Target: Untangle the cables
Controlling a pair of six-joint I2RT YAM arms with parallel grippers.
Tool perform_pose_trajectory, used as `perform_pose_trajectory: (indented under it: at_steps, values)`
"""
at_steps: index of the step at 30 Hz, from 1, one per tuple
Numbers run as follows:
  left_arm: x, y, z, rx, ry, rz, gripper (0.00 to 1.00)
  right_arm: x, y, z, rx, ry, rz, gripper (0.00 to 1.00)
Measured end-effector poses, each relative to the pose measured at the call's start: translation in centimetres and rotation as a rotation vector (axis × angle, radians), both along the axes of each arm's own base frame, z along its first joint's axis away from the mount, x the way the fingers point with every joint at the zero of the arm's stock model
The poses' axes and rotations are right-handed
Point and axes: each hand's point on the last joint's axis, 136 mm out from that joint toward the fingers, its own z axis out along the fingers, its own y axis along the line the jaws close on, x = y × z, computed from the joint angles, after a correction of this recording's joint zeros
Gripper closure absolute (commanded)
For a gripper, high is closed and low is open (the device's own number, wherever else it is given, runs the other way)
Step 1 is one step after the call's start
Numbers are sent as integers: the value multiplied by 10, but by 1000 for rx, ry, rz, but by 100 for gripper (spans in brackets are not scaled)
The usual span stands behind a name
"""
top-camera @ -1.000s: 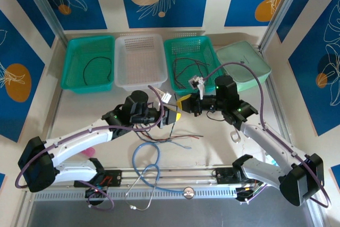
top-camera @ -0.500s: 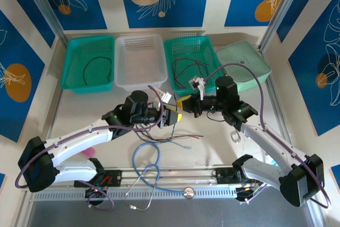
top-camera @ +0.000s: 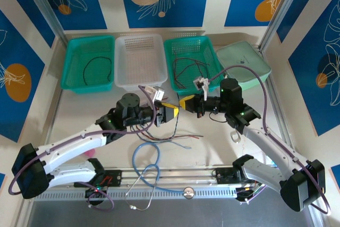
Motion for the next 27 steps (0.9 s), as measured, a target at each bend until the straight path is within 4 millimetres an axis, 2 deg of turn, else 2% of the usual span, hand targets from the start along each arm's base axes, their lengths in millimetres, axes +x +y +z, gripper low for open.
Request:
perform_pose_trajectory:
  at_steps: [8, 11, 14, 18, 27]
  values:
    - [14, 2, 13, -49, -32, 71, 70, -3, 1, 1, 15, 6, 19, 100]
    - [18, 1, 13, -58, -29, 83, 70, -4, 2, 1, 16, 6, 24, 100]
    - [23, -4, 7, -47, -16, 86, 75, -4, 2, 1, 16, 6, 26, 100]
    - [27, -9, 8, -45, -16, 85, 79, -1, 1, -1, 9, 10, 10, 100]
    - [31, -7, 6, -38, -12, 98, 75, 0, 1, -2, -4, -6, 4, 100]
